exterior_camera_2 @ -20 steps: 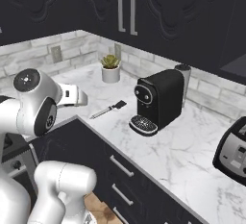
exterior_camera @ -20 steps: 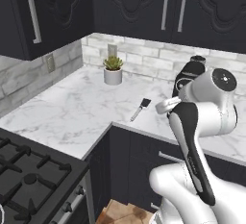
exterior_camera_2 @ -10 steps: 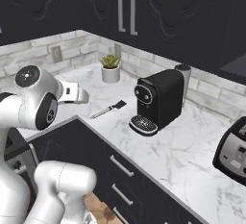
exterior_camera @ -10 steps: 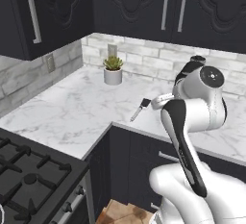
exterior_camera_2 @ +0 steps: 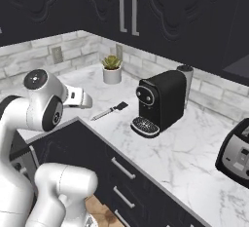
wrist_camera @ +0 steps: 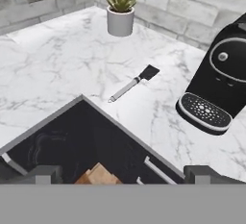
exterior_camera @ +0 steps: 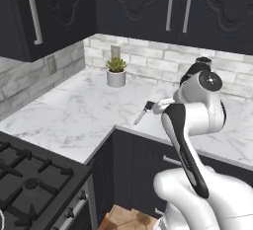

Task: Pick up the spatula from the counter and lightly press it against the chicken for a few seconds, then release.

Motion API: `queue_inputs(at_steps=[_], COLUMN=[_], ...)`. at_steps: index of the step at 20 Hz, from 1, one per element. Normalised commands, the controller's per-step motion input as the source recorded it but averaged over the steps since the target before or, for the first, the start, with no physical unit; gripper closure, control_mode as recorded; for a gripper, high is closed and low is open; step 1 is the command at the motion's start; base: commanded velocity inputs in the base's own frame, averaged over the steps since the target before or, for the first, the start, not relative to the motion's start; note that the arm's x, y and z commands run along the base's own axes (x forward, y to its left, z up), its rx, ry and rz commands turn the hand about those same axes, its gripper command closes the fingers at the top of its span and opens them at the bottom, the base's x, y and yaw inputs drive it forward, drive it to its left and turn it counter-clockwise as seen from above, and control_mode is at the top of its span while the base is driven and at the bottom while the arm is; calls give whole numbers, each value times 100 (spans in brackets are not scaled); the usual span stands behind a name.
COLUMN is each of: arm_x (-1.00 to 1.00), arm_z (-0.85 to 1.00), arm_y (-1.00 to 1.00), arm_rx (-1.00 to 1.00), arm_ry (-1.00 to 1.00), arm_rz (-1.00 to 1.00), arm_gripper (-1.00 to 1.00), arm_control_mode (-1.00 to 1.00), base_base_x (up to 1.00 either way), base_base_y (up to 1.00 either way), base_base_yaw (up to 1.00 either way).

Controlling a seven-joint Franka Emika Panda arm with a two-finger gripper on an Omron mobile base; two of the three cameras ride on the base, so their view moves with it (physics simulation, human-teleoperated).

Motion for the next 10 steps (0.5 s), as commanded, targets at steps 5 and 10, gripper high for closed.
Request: queue_inputs(at_steps=[5,10], arm_x=[20,18], arm_z=[-8,-2], arm_y=[1,0], arm_rx=[0,8], arm_ry=[3,4], arm_rz=[-13,-11], arm_gripper=[-100,-100], arm_control_mode=[-100,-100], base_base_x=[0,0], base_base_y=[0,0], base_base_yaw=[0,0])
